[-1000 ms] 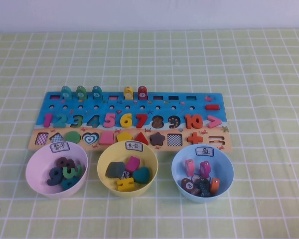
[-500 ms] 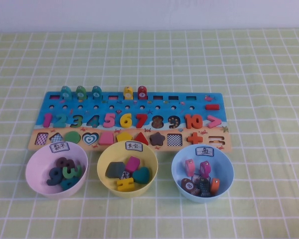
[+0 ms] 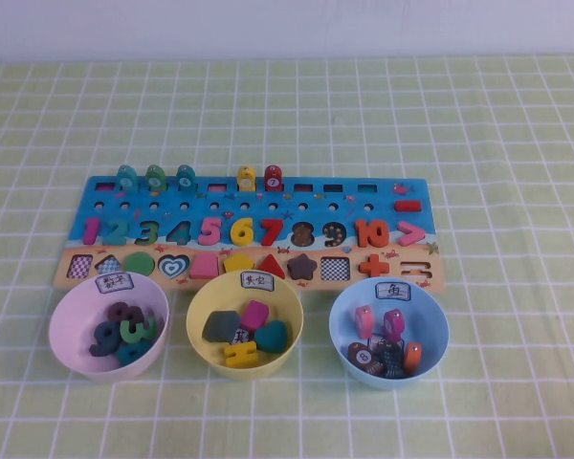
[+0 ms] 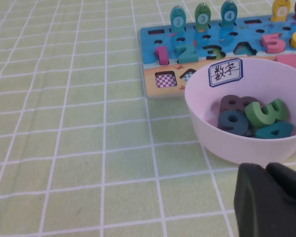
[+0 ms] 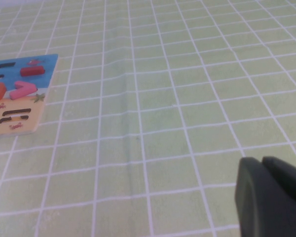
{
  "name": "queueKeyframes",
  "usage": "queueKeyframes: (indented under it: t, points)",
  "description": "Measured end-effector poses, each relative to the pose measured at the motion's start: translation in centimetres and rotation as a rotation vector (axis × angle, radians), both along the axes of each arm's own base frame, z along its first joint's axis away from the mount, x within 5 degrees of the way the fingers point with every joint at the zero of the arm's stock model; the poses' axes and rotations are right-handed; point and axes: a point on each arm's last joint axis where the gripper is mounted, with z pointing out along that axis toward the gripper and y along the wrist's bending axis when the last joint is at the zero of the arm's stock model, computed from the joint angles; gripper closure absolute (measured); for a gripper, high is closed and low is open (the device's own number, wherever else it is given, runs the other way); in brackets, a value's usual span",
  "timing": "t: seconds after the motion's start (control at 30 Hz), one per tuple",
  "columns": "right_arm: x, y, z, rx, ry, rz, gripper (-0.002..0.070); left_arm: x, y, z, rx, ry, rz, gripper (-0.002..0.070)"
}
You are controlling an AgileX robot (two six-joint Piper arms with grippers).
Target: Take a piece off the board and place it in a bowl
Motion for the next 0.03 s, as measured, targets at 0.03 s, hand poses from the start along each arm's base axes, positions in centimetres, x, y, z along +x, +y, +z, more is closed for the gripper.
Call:
queueKeyframes:
  t: [0.03]
  points:
    - [0.0,0.0,0.0,0.0,0.0,0.0,0.0694,0.0,0.0,0.0,0.0,0.0,0.0,0.0677]
